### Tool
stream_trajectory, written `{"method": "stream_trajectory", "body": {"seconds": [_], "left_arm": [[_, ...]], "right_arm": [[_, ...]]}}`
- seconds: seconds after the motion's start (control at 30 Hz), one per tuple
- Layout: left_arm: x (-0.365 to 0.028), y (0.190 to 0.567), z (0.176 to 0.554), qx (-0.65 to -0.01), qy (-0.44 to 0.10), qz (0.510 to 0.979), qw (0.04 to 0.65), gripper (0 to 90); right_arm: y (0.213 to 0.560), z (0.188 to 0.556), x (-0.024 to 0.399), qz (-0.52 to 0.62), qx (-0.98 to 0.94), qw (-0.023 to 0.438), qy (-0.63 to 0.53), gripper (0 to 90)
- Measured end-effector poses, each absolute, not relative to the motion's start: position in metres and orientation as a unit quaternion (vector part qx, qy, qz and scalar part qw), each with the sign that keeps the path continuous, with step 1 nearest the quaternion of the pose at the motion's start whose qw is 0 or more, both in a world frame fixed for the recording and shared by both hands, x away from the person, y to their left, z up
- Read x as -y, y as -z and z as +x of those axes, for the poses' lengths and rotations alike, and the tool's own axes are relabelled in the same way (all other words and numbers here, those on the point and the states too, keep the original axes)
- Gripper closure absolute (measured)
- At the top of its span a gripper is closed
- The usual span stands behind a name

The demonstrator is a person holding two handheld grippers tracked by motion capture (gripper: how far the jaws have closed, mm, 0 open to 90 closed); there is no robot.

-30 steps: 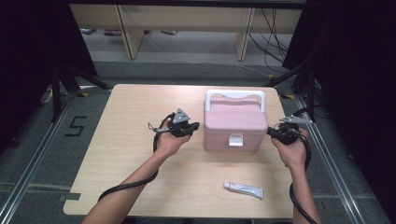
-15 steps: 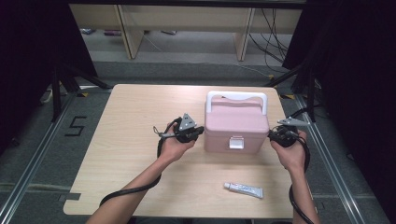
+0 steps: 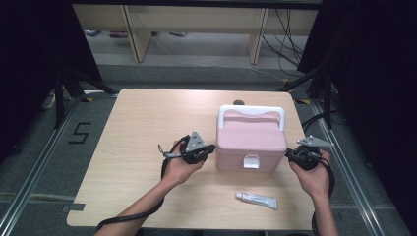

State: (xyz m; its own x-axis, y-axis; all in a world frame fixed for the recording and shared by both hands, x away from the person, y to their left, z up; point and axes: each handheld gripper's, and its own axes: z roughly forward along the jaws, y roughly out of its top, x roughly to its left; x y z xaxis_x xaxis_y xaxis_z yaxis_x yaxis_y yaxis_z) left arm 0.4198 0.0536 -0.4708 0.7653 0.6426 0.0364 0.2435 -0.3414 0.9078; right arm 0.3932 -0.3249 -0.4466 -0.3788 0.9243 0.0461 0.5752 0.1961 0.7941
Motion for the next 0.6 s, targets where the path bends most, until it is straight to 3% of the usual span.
{"method": "stream_trajectory", "body": {"seconds": [0.3,0.4,0.57,0.6], "left_arm": [[-0.102,0.46,0.403,-0.324,-0.181,0.758,0.537,43.5],[-0.103,0.456,0.399,-0.329,-0.172,0.751,0.546,37.6],[-0.101,0.448,0.397,-0.33,-0.165,0.744,0.557,36.3],[-0.1,0.445,0.397,-0.328,-0.162,0.743,0.56,36.3]], "right_arm": [[0.444,0.363,0.339,0.54,-0.714,0.23,-0.382,68.9],[0.447,0.36,0.341,0.532,-0.712,0.222,-0.401,65.8],[0.449,0.355,0.336,0.539,-0.7,0.227,-0.41,63.6],[0.449,0.355,0.339,0.522,-0.713,0.248,-0.397,63.4]]}}
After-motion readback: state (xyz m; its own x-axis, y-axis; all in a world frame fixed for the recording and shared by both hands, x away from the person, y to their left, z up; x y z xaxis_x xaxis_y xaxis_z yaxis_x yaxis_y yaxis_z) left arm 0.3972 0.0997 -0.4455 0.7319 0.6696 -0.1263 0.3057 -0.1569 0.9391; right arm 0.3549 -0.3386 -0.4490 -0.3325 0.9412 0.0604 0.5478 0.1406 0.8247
